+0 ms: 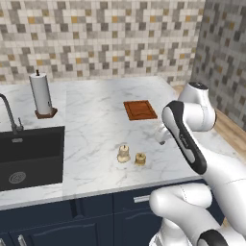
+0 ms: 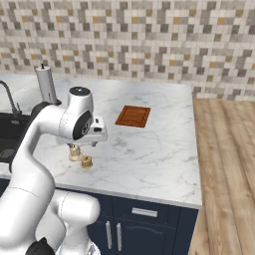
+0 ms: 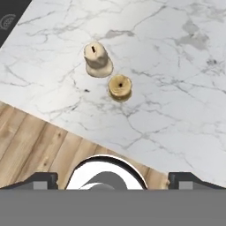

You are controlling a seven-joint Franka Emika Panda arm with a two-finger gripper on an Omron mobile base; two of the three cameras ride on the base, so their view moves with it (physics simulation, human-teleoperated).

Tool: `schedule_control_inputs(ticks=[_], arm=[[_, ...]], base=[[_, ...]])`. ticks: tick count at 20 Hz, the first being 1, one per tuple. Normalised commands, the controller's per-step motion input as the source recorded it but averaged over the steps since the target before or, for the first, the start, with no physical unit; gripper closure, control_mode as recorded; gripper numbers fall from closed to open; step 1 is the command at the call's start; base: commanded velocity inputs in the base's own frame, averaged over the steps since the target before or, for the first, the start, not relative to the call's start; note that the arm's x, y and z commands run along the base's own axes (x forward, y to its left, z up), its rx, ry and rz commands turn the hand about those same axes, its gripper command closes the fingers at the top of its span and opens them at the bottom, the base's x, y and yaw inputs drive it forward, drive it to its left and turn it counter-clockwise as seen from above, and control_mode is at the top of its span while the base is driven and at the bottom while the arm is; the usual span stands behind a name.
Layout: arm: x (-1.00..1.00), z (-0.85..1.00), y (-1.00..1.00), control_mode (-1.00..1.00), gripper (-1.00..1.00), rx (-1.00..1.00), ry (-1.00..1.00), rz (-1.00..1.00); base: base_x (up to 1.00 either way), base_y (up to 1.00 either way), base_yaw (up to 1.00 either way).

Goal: Pick the candle and candle from the dining table and place them in the open cabinet. Close the cabinet after placing the objects.

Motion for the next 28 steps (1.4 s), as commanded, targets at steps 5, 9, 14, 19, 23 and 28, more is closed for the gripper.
schedule_control_inputs(ticks=[5, 9, 14, 19, 23, 28], arm=[[0.00, -0.33, 0.00, -1.00, -1.00, 0.00, 0.00, 0.18], [0.00, -0.25, 0.02, -1.00, -1.00, 0.00, -0.02, 0.13], [0.01, -0.21, 0.00, -1.00, -1.00, 0.00, -0.09, 0.12], [0.06, -0.28, 0.00, -1.00, -1.00, 0.00, -0.09, 0.18], [0.13, -0.31, 0.00, -1.00, -1.00, 0.00, -0.03, 0.22], [0.19, -0.26, 0.00, -1.00, -1.00, 0.00, 0.00, 0.24]], base=[[0.00, 0.00, 0.00], [0.00, 0.00, 0.00], [0.00, 0.00, 0.00], [0.00, 0.00, 0.00], [0.00, 0.00, 0.00], [0.00, 0.00, 0.00]])
